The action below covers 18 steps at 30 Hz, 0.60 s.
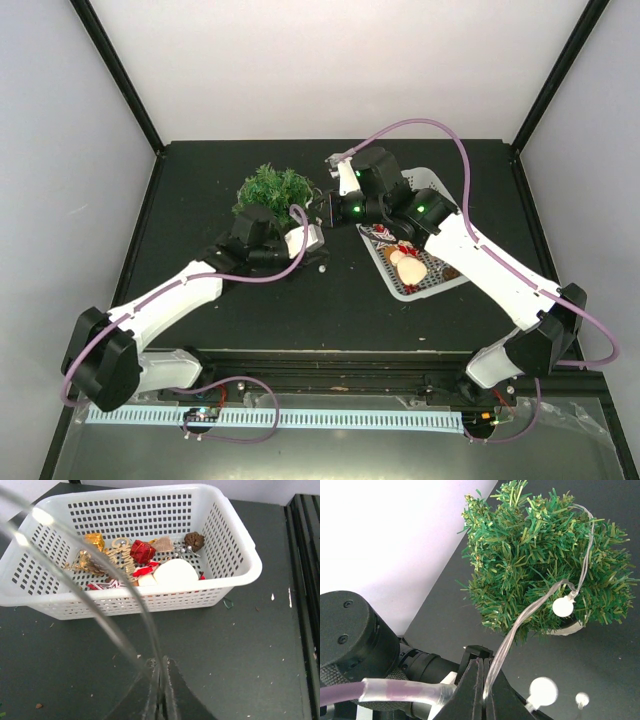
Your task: Decorate the small christmas tree
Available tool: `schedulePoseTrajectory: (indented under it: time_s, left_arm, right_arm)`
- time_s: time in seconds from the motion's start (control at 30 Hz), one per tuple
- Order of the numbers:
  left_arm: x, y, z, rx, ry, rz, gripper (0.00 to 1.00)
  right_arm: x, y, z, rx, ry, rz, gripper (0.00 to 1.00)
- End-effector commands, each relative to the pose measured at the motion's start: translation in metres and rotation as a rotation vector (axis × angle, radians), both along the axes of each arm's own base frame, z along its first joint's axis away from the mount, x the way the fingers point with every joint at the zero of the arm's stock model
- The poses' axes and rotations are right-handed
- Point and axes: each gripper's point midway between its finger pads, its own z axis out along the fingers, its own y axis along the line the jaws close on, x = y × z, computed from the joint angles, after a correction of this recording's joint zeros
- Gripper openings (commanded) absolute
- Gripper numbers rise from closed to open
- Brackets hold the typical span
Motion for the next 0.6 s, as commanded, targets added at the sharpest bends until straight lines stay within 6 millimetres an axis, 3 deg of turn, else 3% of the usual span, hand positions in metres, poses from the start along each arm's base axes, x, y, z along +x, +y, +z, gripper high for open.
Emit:
schedulePoseTrajectory:
  time_s: [0.0, 0.3, 0.57]
  left_arm:
    - [0.000, -0.001, 0.019, -0.033, -0.076, -0.013, 0.02]
    - [-0.017, 0.019, 0.023, 0.005, -0.055, -0.037, 0.02]
    - [-0.035, 0.054, 0.029, 0.120, -0.086, -0.027, 0.01]
  right_arm:
    - [0.001, 0.004, 0.011, 0.033, -0.018, 0.001, 0.01]
    - [0.003, 0.001, -0.004, 0.017, 0.000, -0.018, 0.01]
    - [0.007, -0.006, -0.025, -0.011, 0.020, -0.057, 0.01]
